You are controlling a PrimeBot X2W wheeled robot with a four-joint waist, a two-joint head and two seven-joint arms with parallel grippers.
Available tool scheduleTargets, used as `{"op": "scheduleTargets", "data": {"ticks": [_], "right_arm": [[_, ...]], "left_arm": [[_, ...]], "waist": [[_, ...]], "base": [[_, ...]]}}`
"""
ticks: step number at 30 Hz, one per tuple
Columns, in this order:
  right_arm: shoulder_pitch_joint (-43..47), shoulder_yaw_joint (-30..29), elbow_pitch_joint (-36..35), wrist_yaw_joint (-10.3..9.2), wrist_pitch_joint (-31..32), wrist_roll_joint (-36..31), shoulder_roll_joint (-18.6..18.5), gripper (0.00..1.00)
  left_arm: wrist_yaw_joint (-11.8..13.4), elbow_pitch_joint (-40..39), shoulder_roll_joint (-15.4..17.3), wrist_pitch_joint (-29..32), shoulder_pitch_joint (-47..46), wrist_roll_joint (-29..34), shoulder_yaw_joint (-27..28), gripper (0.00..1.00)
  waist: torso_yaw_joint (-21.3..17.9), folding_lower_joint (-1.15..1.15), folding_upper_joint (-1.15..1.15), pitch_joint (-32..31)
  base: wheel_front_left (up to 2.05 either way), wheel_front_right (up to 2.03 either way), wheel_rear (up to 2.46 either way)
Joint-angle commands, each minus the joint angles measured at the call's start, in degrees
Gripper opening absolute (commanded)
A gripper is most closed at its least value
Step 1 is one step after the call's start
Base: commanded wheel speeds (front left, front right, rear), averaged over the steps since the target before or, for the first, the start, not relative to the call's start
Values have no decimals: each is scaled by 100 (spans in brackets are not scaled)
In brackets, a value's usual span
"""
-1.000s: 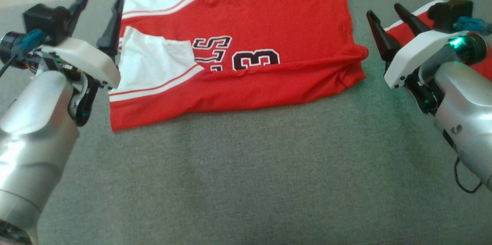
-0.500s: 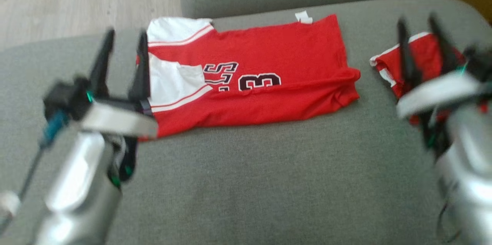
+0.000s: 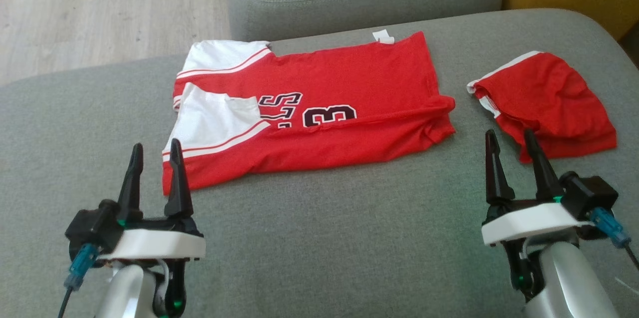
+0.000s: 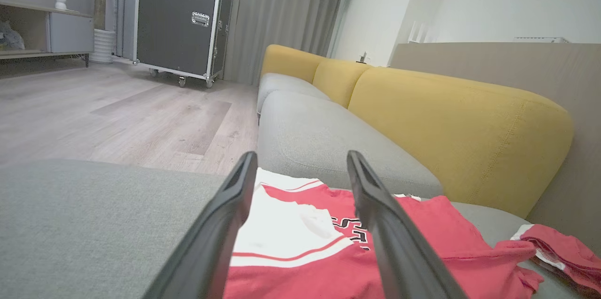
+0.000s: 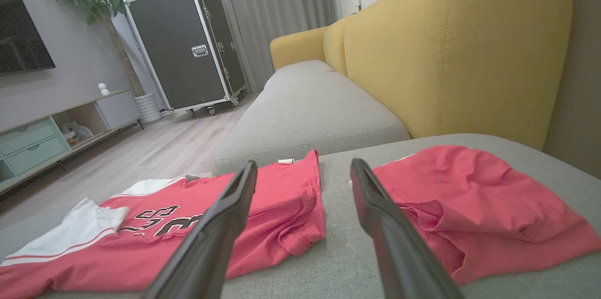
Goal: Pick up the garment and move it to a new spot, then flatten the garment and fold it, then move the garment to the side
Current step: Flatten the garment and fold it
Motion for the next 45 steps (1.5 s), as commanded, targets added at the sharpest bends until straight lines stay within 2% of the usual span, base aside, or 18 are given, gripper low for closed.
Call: {"op": "scheduleTargets", "data": {"ticks": [1, 7, 16, 22, 26, 30, 31, 32, 33, 37, 45], "right_arm": [[-248, 146, -261, -4, -35, -45, 32, 100], [-393, 305, -388, -4, -36, 102, 40, 100], [-518, 379, -551, -4, -36, 181, 41, 100], [-627, 350, -649, -4, -36, 239, 42, 100], [-654, 357, -675, -4, -36, 281, 42, 100], [-665, 350, -679, -4, -36, 335, 42, 100], [-667, 347, -670, -4, -36, 343, 42, 100], [-668, 345, -657, -4, -36, 351, 42, 100], [-669, 346, -634, -4, -36, 361, 42, 100], [-695, 376, -406, -4, -36, 336, 42, 100], [-1242, 420, 848, -4, 199, -58, 42, 100]], "left_arm": [[-25, -148, 29, -29, -241, 75, 276, 100], [-61, 512, 26, -29, -518, 389, 471, 100], [165, 2130, 242, 360, -1446, 471, 508, 100], [392, 2973, 434, 871, -1882, 557, 466, 100], [358, 3317, 458, 1181, -2007, 541, 408, 100], [167, 3591, 463, 1459, -2102, 528, 280, 100], [127, 3645, 466, 1513, -2114, 518, 258, 97], [88, 3688, 468, 1552, -2125, 509, 237, 45], [59, 3721, 469, 1575, -2135, 502, 219, 0], [-4, 3681, 461, 1391, -2177, 455, 209, 0], [-103, 3010, 414, 273, -2265, 428, 215, 0]], "waist": [[-20, 1, 0, 29], [-83, 1, 0, 239], [-212, 1, 0, 733], [-300, 1, 0, 1009], [-330, 1, 0, 1069], [-346, 1, 0, 1080], [-346, 1, 0, 1073], [-343, 1, 0, 1062], [-338, 1, 0, 1049], [-295, 1, 0, 965], [-135, 1, 0, 818]], "base": [[0, 0, 0], [0, 0, 0], [0, 0, 0], [0, 0, 0], [0, 0, 0], [0, 0, 0], [0, 0, 0], [0, 0, 0], [0, 0, 0], [0, 0, 0], [0, 0, 0]]}}
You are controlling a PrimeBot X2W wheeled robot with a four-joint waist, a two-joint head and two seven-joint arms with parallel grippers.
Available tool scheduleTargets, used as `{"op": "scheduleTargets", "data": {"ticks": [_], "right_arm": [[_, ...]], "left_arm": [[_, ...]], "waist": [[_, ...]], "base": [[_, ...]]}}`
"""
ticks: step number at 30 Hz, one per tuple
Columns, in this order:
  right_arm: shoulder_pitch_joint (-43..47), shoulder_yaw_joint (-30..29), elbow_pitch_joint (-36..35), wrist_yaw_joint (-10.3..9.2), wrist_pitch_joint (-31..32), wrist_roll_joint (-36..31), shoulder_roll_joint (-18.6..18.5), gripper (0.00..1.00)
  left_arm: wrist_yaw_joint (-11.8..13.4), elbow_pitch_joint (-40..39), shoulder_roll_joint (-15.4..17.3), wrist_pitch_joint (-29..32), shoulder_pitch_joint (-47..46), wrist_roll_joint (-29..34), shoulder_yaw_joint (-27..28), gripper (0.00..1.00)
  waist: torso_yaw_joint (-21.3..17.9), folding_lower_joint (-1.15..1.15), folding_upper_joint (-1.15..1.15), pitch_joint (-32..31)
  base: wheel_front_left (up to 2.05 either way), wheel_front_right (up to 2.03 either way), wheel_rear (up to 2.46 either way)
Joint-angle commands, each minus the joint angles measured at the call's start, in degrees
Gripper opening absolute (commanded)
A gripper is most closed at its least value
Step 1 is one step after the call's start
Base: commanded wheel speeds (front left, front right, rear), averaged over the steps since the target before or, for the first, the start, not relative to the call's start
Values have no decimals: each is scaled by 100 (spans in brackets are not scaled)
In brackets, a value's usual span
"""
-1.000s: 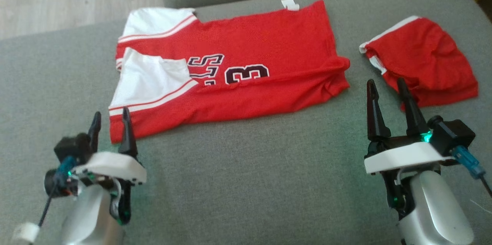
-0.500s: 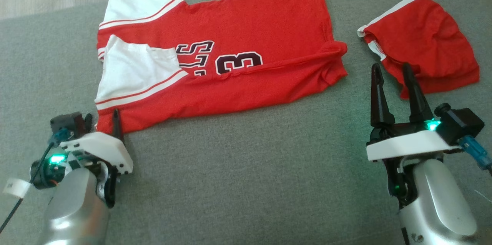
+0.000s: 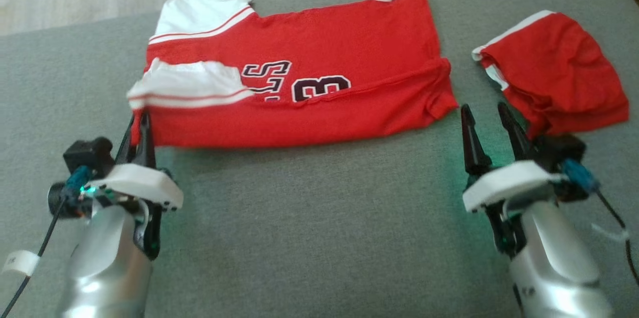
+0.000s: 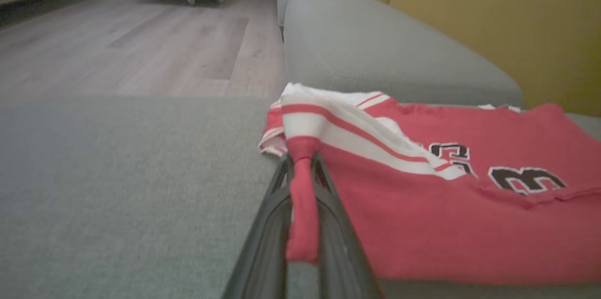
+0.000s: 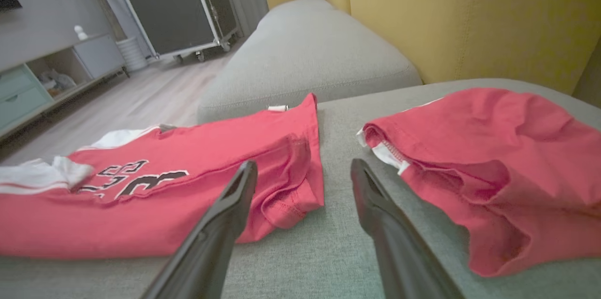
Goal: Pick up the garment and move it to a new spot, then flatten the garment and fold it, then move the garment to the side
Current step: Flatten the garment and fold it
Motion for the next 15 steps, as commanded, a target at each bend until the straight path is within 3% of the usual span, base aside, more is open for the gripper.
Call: {"op": "scheduleTargets", "data": {"ticks": [1, 7, 15], "right_arm": [[-357, 110, -26, -4, 67, -95, 21, 100], [-1211, -60, 1132, -4, 727, -824, 21, 100], [-1956, -719, 2361, -4, 1164, -1597, 21, 100]], "left_arm": [[-28, -285, 142, -139, -171, -1, 119, 0], [-139, -1039, 17, -321, -118, 93, -106, 0], [-207, -1323, -88, -334, -139, 143, -441, 0]], "waist": [[54, 0, 0, -16], [291, 0, 0, 70], [577, 0, 0, 231]], "base": [[0, 0, 0], [0, 0, 0], [0, 0, 0]]}}
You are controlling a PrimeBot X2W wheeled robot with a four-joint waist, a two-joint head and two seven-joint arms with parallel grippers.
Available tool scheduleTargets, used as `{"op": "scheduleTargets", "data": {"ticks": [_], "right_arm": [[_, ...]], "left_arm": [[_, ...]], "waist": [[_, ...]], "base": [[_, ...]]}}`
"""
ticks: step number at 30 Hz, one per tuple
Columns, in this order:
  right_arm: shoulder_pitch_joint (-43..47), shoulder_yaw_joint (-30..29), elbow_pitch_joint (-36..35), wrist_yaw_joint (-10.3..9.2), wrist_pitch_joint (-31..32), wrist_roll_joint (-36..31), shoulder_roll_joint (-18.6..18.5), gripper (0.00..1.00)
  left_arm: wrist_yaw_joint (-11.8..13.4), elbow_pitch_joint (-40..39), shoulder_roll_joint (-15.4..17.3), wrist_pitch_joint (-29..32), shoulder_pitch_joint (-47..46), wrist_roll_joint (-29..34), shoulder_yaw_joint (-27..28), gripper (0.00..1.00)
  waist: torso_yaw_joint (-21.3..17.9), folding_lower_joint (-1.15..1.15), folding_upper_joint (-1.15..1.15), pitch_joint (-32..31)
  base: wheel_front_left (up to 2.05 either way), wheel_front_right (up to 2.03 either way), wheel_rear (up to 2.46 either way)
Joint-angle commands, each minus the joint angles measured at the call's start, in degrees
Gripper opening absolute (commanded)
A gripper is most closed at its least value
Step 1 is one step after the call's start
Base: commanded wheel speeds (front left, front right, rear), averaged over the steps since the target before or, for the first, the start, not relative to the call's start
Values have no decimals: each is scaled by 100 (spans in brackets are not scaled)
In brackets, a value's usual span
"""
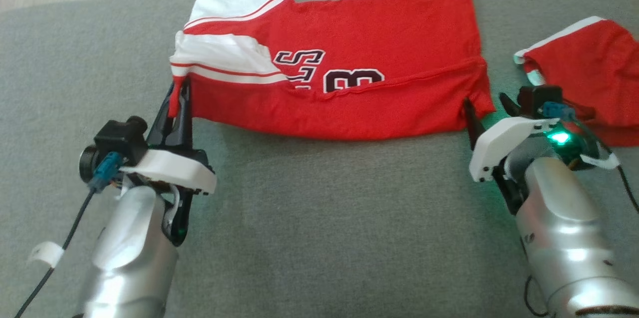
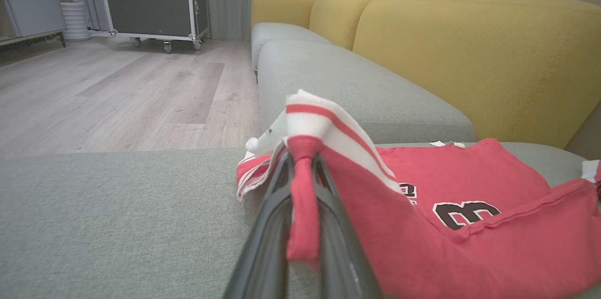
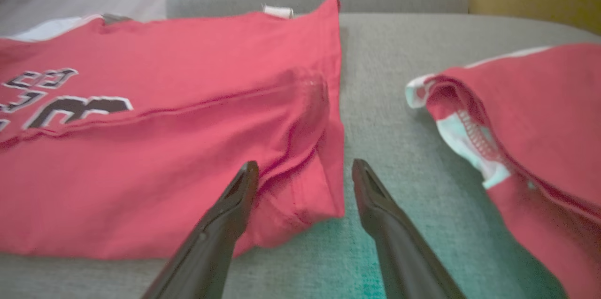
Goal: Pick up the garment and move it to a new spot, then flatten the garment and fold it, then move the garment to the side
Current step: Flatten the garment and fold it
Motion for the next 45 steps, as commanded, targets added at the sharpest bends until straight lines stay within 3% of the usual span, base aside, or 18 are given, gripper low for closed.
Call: {"op": "scheduleTargets", "data": {"ticks": [1, 7, 8, 9, 10, 11, 19, 24, 32, 45], "right_arm": [[-216, -55, -8, -4, 65, -213, 30, 100], [-391, -713, 516, -4, 267, -647, 30, 100], [-419, -722, 615, -4, 241, -610, 30, 92], [-446, -705, 702, -4, 196, -584, 30, 30], [-446, -705, 702, -4, 196, -584, 30, 30], [-473, -667, 781, -4, 117, -528, 30, 0], [-553, -146, 1283, -4, -683, 388, 30, 0], [-356, 385, 1426, -4, -840, 1113, 30, 0], [78, 1115, 1379, -4, -592, 1859, 30, 0], [590, 1251, 957, -4, -45, 2250, -8, 0]], "left_arm": [[-21, -210, 113, -55, -160, 40, 110, 0], [-39, -160, 154, -62, -152, 23, 16, 0], [-39, -138, 162, -62, -147, 13, 20, 0], [-33, -109, 173, -63, -141, 2, 29, 0], [-33, -109, 173, -63, -141, 2, 29, 0], [-24, -76, 186, -64, -133, -6, 39, 0], [129, 321, 387, -54, 122, -111, 196, 0], [113, 582, 491, 22, 507, -218, 219, 0], [35, 544, 609, 244, 1201, -524, 268, 0], [14, -411, 826, 1117, 2131, -820, 171, 0]], "waist": [[62, 0, 0, 50], [138, 0, 0, 73], [136, 0, 0, 65], [128, 0, 0, 53], [128, 0, 0, 53], [116, 0, 0, 33], [-150, 0, 0, -289], [-329, 0, 0, -706], [-584, 0, 0, -1229], [-613, 0, 0, -1580]], "base": [[0, 0, 0], [0, 0, 0], [0, 0, 0], [0, 0, 0], [0, 0, 0], [0, 0, 0], [0, 0, 0], [0, 0, 0], [0, 0, 0], [0, 0, 0]]}}
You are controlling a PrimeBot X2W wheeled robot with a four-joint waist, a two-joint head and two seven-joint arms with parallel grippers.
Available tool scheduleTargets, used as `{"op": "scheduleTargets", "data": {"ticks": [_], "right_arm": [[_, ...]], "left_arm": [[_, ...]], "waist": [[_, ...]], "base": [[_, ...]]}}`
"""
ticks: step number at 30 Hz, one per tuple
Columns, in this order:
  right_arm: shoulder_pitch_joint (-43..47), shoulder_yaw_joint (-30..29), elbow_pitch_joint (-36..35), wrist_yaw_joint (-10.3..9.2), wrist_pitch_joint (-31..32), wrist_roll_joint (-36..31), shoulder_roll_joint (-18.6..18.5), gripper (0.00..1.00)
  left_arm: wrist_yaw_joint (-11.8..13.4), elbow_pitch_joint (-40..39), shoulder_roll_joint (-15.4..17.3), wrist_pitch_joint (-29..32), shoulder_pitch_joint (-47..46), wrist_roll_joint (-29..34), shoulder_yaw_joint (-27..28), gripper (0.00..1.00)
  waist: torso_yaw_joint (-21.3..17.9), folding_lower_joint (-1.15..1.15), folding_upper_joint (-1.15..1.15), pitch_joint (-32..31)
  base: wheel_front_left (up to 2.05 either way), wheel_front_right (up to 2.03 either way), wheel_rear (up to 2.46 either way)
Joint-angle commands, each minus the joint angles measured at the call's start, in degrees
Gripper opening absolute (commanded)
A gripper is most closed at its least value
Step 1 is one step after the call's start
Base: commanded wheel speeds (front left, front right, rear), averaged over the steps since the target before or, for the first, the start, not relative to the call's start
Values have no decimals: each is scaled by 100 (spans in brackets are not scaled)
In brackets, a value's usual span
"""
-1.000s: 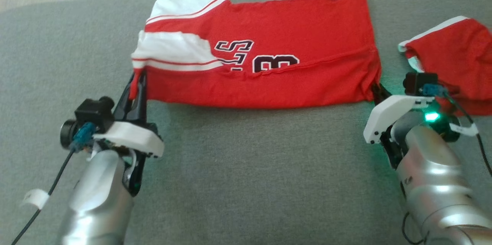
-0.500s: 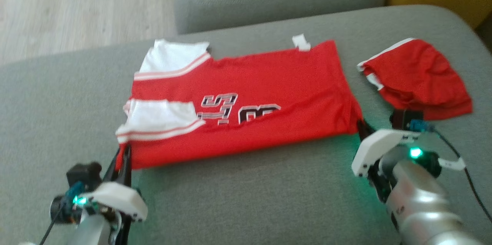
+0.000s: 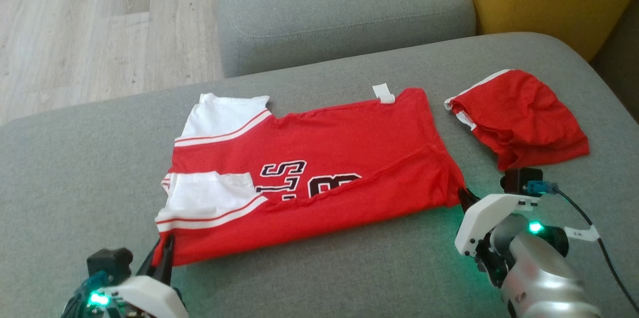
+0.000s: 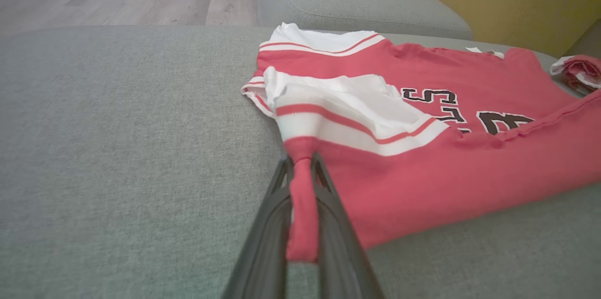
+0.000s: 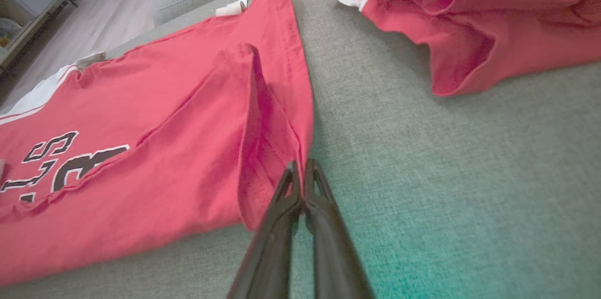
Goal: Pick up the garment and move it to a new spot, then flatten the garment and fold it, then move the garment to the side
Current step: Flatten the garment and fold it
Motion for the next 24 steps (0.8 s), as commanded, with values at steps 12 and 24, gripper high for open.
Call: {"op": "scheduleTargets", "data": {"ticks": [12, 24], "right_arm": [[378, 44, -962, -4, 370, 123, -135, 0], [722, -445, -2225, -4, -416, -221, -104, 100]], "left_arm": [[203, -867, 220, 265, 201, -90, 109, 0], [538, -1066, 28, -735, -70, 101, 198, 100]], "waist": [[-10, 1, 0, -17], [20, 1, 0, 158]], "base": [[0, 0, 0], [0, 0, 0]]}}
